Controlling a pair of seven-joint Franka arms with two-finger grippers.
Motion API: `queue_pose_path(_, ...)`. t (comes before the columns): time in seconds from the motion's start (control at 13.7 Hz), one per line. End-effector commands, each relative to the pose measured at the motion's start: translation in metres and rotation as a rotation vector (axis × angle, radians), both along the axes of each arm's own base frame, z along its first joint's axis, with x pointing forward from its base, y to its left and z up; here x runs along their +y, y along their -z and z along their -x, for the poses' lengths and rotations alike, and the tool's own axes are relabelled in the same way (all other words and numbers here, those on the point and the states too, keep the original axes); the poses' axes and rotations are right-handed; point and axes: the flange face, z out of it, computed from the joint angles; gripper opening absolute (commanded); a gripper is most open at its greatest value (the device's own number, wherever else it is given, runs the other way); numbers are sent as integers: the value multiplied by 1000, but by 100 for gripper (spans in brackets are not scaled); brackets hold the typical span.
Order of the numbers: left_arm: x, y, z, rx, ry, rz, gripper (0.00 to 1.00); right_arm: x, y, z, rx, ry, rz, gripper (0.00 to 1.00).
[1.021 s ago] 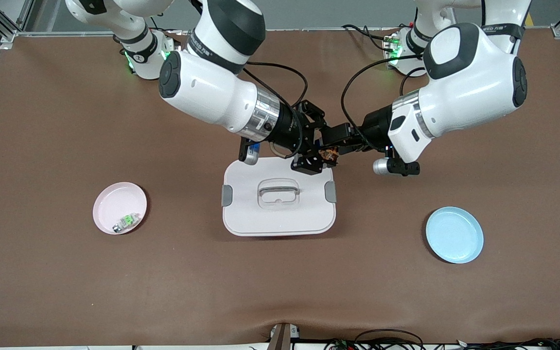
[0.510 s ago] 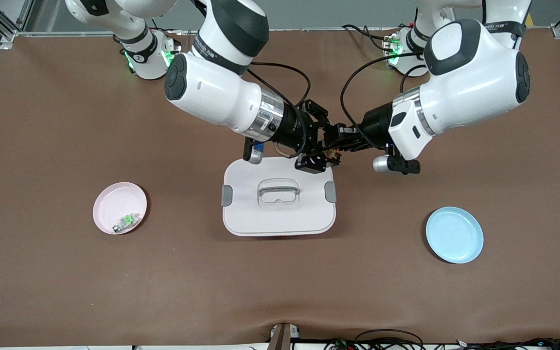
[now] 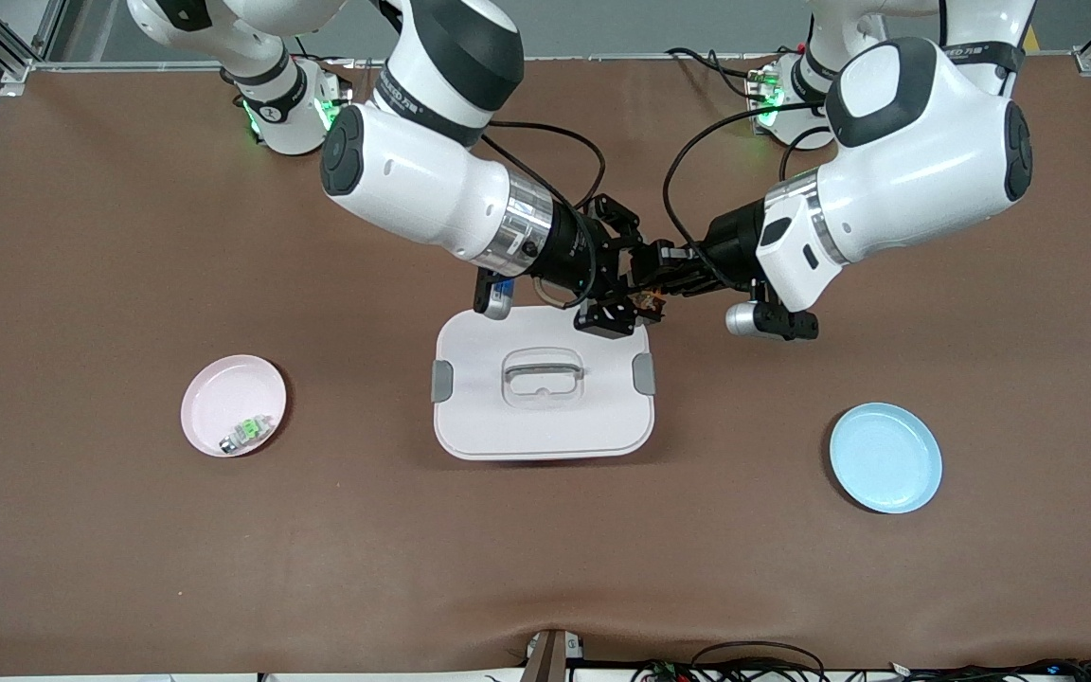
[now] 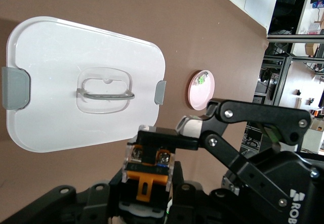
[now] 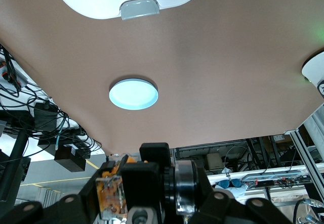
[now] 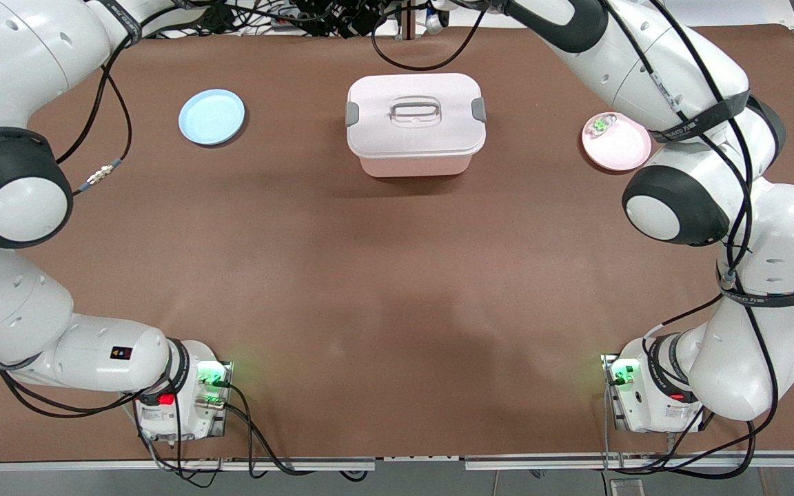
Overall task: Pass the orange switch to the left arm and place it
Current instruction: 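Carry the switch over the box toward the left gripper, then grasp the switch with the left gripper while the right gripper opens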
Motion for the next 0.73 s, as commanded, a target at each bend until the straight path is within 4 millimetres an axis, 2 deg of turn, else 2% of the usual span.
queue_pose_path(0.0, 2, 2, -2, 10, -17, -17, 0, -1, -7, -5, -10, 18, -6, 100)
queue_pose_path(0.29, 4, 3, -3, 16, -25, -18, 0, -15, -7, -15, -12, 22, 0, 100)
queue_pose_path(0.44, 6, 7, -4, 17, -26, -30, 0, -32, -4, -27, -17, 11, 12, 100)
queue_pose_path(0.66, 21, 22, -13, 37, -72, -123, 0, -56, 2, -42, -93, -95, 38, 100)
